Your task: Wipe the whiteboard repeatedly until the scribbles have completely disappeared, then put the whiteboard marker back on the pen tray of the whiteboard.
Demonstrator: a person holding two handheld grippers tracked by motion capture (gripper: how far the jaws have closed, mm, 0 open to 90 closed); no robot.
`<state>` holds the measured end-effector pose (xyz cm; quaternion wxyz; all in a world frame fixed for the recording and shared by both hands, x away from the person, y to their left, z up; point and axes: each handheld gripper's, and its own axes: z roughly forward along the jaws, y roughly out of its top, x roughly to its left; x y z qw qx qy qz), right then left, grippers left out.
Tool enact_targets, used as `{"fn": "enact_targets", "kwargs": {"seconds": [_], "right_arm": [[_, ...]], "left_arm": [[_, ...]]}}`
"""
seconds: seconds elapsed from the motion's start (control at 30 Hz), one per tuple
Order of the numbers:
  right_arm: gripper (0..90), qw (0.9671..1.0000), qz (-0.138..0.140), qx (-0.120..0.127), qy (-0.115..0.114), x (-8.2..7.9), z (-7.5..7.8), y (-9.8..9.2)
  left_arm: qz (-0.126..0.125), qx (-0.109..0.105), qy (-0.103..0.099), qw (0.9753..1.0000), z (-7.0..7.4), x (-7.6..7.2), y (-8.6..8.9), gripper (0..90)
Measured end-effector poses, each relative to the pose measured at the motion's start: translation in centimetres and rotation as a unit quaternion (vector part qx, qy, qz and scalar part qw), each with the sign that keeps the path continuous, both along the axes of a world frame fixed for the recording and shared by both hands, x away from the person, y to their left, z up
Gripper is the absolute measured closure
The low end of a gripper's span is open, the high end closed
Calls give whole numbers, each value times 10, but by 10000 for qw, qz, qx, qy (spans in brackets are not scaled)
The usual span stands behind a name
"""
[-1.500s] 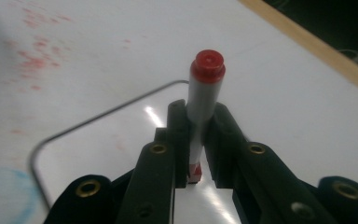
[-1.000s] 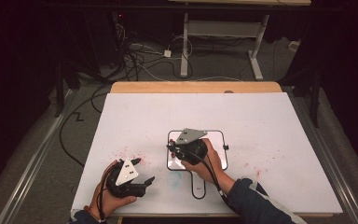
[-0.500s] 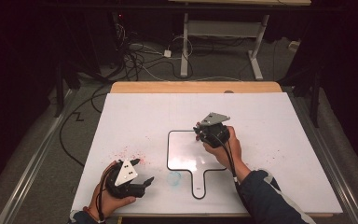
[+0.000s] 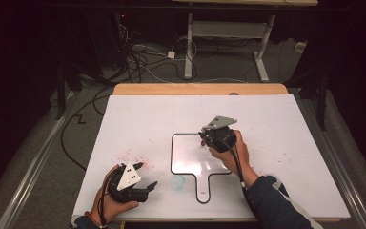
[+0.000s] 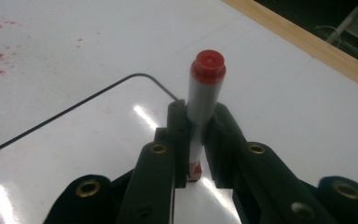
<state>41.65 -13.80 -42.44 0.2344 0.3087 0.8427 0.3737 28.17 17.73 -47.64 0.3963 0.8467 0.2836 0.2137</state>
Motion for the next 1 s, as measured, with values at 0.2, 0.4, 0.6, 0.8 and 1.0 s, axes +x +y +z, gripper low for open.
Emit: {"fn": "enact_targets", "kwargs": {"seconds": [0.2,0.4,0.6,0.8,1.0], "right_arm": [[814,9992,-9,392,-62,-13,14,-36],[813,9976,147,680,49,-36,42,-84],[813,9961,315,287,767,-51,52,-116],[812,9884,599,-124,1390,-43,35,-107],[811,9850,425,90,1671,-20,15,-99]], "left_arm": [[38,9,0,10000,0,1,0,207],[66,68,17,10000,-1,1,-1,207],[80,111,-5,9999,0,2,-3,207],[58,146,0,9999,0,1,-5,207],[24,174,47,9998,-2,4,-6,207]]}}
